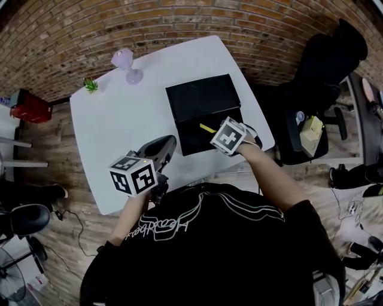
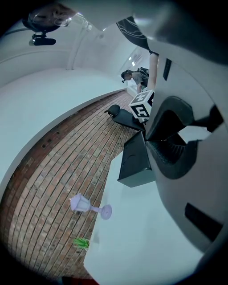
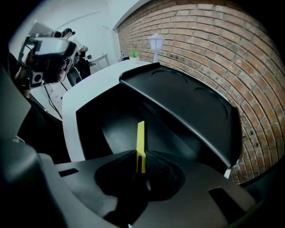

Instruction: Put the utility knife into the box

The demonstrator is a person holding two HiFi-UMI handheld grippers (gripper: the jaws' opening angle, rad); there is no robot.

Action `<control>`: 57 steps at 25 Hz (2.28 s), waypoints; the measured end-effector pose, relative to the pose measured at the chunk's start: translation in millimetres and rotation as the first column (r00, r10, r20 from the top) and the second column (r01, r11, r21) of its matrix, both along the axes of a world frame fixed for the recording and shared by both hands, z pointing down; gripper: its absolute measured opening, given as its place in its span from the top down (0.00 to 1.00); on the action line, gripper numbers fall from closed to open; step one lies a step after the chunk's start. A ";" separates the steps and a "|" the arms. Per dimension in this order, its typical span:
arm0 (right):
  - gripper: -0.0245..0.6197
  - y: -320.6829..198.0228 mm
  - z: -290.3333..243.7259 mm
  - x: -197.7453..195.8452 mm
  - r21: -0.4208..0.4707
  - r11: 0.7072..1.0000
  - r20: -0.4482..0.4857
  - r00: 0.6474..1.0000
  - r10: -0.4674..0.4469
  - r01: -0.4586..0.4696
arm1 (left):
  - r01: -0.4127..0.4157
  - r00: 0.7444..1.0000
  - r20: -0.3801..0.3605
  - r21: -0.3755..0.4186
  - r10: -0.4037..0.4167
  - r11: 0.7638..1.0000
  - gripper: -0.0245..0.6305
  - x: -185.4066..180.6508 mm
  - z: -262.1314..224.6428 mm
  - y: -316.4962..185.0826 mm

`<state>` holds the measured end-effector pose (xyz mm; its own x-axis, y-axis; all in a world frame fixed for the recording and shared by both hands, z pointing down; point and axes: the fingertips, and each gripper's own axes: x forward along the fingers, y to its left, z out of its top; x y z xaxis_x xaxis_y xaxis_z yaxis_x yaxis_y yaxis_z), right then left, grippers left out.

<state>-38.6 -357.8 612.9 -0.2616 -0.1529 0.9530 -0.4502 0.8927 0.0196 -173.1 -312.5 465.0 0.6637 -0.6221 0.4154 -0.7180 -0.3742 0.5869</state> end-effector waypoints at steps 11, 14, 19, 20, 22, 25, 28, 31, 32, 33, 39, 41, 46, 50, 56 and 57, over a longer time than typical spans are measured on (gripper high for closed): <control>0.80 0.6 3.6 0.5 -0.012 1.000 -0.011 1.000 0.001 -0.001 | 0.010 1.000 -0.018 0.005 -0.010 1.000 0.91 1.3 1.6 -4.1; 0.71 5.9 -2.9 -9.0 -0.041 0.999 0.074 0.997 0.033 -0.030 | 0.007 1.000 -0.020 0.006 -0.007 1.000 0.91 2.3 2.1 -4.4; 0.60 8.7 -20.3 -8.5 -0.048 0.996 0.164 0.983 0.081 -0.074 | -0.009 1.000 -0.009 0.011 0.009 1.000 0.91 7.6 -1.3 -6.7; 0.58 10.1 -25.8 -9.3 -0.049 0.995 0.197 0.976 0.091 -0.083 | -0.013 1.000 -0.008 0.014 0.013 1.000 0.91 8.9 -2.5 -6.9; 0.59 12.7 -40.9 -12.8 -0.049 0.993 0.291 0.950 0.115 -0.105 | -0.018 1.000 -0.007 0.019 0.018 1.000 0.91 11.1 -5.4 -7.3; 0.67 13.5 -68.6 -9.8 -0.056 0.982 0.451 0.873 0.186 -0.181 | -0.029 1.000 -0.006 0.023 0.029 0.999 0.91 16.3 -8.4 -9.7; 0.73 17.6 -98.0 -4.5 -0.075 0.968 0.583 0.777 0.236 -0.238 | -0.047 0.999 -0.007 0.030 0.048 0.998 0.91 21.9 -10.6 -11.6; 0.77 26.4 -129.2 -4.7 -0.070 0.967 0.669 0.708 0.227 -0.244 | -0.069 0.997 -0.015 0.045 0.069 0.997 0.91 27.7 -18.7 -11.0; 0.81 28.3 -140.9 -4.9 -0.060 0.967 0.695 0.685 0.218 -0.246 | -0.078 0.997 -0.017 0.053 0.079 0.996 0.91 30.1 -22.6 -10.8; 0.85 29.6 -153.1 -5.2 -0.049 0.967 0.722 0.660 0.207 -0.250 | -0.087 0.996 -0.018 0.063 0.088 0.994 0.91 32.3 -27.1 -10.8; 0.96 31.3 -188.9 -7.5 -0.068 0.955 0.819 0.530 0.219 -0.290 | -0.119 0.993 -0.016 0.114 0.121 0.986 0.91 38.7 -48.9 -11.9; 0.96 34.2 -188.8 -7.3 -0.072 0.955 0.833 0.509 0.217 -0.289 | -0.131 0.991 -0.014 0.113 0.134 0.985 0.91 40.7 -49.0 -9.7; 0.96 38.1 -189.5 -7.3 -0.045 0.956 0.836 0.514 0.194 -0.289 | -0.143 0.989 -0.017 0.113 0.146 0.983 0.91 42.3 -49.2 -7.9; 0.96 39.8 -202.9 -12.2 0.009 0.964 0.851 0.508 0.131 -0.264 | -0.144 0.989 -0.021 0.118 0.148 0.982 0.91 42.8 -50.1 -8.7; 0.96 41.5 -205.1 -18.1 0.023 0.969 0.853 0.510 0.108 -0.244 | -0.151 0.988 -0.021 0.130 0.155 0.980 0.91 42.8 -51.3 -6.3; 0.96 41.5 -205.4 -19.1 0.025 0.970 0.853 0.511 0.106 -0.242 | -0.150 0.988 -0.021 0.130 0.154 0.980 0.91 42.2 -51.0 -6.3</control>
